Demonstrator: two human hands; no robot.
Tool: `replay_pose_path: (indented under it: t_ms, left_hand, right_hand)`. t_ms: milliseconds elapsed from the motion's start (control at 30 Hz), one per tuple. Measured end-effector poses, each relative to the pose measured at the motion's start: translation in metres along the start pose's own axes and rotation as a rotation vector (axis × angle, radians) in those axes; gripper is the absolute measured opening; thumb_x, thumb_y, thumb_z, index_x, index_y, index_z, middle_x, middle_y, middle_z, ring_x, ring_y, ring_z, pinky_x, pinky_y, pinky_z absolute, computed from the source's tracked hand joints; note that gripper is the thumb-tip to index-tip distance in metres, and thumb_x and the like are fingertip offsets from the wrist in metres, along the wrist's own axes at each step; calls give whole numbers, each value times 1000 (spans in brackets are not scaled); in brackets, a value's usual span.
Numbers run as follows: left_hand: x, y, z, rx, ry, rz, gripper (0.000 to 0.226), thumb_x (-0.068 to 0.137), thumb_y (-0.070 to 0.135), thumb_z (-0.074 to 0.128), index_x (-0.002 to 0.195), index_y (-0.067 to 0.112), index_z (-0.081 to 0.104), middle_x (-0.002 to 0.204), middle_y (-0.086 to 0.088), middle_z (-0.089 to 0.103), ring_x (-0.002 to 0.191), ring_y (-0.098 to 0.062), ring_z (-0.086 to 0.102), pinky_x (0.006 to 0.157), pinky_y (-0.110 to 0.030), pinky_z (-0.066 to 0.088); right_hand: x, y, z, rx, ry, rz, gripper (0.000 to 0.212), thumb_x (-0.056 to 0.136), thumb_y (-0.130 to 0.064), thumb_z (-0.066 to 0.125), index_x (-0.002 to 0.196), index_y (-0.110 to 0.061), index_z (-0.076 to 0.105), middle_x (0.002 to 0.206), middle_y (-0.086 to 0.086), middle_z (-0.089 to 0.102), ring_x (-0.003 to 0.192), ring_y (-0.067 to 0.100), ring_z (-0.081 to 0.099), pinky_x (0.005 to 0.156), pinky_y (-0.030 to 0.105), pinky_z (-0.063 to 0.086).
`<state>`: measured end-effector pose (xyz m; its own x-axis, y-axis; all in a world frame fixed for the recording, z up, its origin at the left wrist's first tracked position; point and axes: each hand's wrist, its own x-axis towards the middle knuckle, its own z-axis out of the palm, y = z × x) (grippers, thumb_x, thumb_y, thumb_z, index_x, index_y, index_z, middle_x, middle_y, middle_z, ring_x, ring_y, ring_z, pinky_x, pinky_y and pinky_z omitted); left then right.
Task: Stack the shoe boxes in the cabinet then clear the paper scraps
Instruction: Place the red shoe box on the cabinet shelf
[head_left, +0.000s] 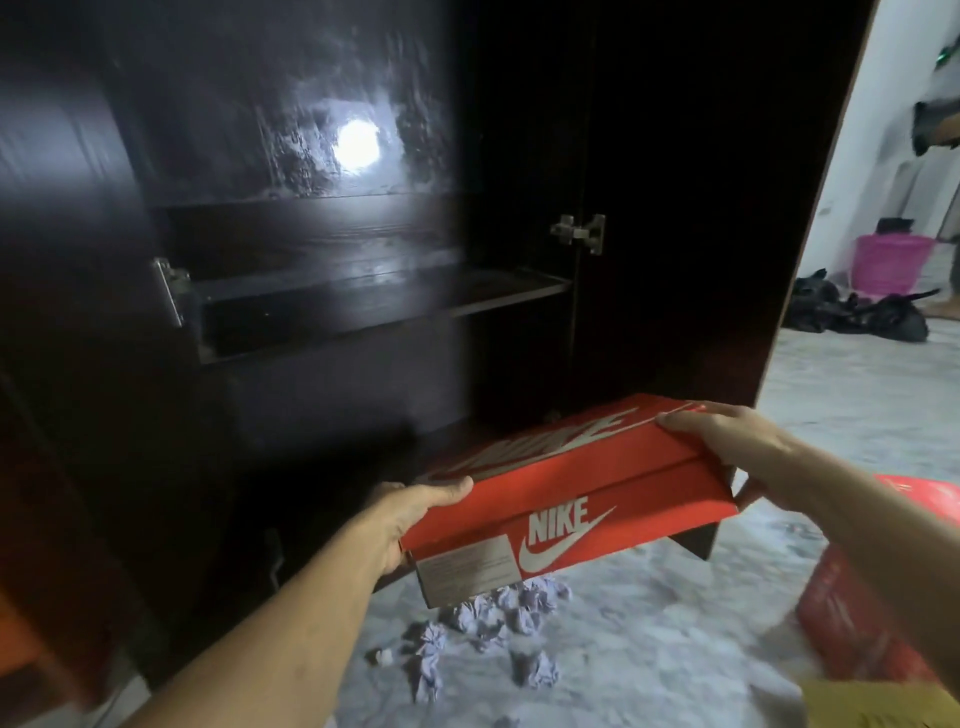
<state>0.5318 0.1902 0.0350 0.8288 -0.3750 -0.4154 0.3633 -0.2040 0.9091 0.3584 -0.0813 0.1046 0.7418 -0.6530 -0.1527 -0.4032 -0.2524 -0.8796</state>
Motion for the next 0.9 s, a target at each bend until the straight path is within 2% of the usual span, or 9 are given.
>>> replay_pose_path:
  t_ms: [100,200,267,400,500,600,700,767,900]
  left_hand:
    - [21,-8,-3,-16,73,1,140,11,45,97,135,7,45,114,-17,67,93,-31,69,65,-38,57]
    - [42,-17,-4,-39,146,29,117,18,41,97,122,6,56,108,-15,70,95,-31,68,86,-46,56]
    - [57,-21,-3,-15,189,44,97,19,40,96,105,9,65,99,-12,73,91,-29,69,88,-44,55]
    - [100,-41,-8,-26,303,61,45,52,19,94,83,15,61,84,-5,68,79,-19,64,80,-32,46]
    - [134,-55,-16,61,327,28,62,50,28,95,101,14,64,98,-10,71,91,-28,67,87,-43,54]
    - [168,-63,-21,86,383,36,89,47,36,96,123,15,54,114,-10,65,104,-30,63,93,-47,51]
    - [200,-68,-23,109,408,115,65,64,19,89,120,13,56,112,-7,65,107,-26,60,93,-41,49]
    - [222,-69,-23,157,397,157,52,72,12,84,117,17,58,108,-4,65,106,-24,60,93,-39,48]
    - [258,-74,-21,352,390,157,47,79,20,78,122,19,58,112,-4,64,112,-25,59,95,-42,49]
  right_hand:
    - [26,4,15,1,-20,15,19,86,-35,70,101,-23,70,77,5,62,59,23,60,55,40,53]
    - [57,12,34,-21,-31,7,11,88,-29,69,99,-25,68,87,4,62,81,27,60,65,49,53]
    - [82,19,49,-31,-47,12,4,89,-25,68,92,-27,65,91,4,64,89,27,61,75,60,53]
    - [140,45,88,-95,-61,-1,15,85,-16,69,100,-15,68,80,7,61,70,24,59,68,41,55]
    - [182,62,123,-106,-54,-20,19,85,-17,70,104,-14,70,82,9,64,69,25,64,67,40,59]
    - [219,72,154,-150,-17,-52,34,85,-23,68,119,-20,66,95,13,68,82,31,69,70,37,57]
    - [254,84,181,-116,30,-45,34,83,-22,66,117,-20,67,107,17,67,93,33,66,69,27,45]
    - [276,91,194,-142,54,-60,33,84,-21,63,117,-19,68,107,18,67,98,35,64,72,28,46]
    - [304,100,219,-263,124,-171,26,89,-19,59,109,-23,75,110,15,70,107,36,62,84,30,48]
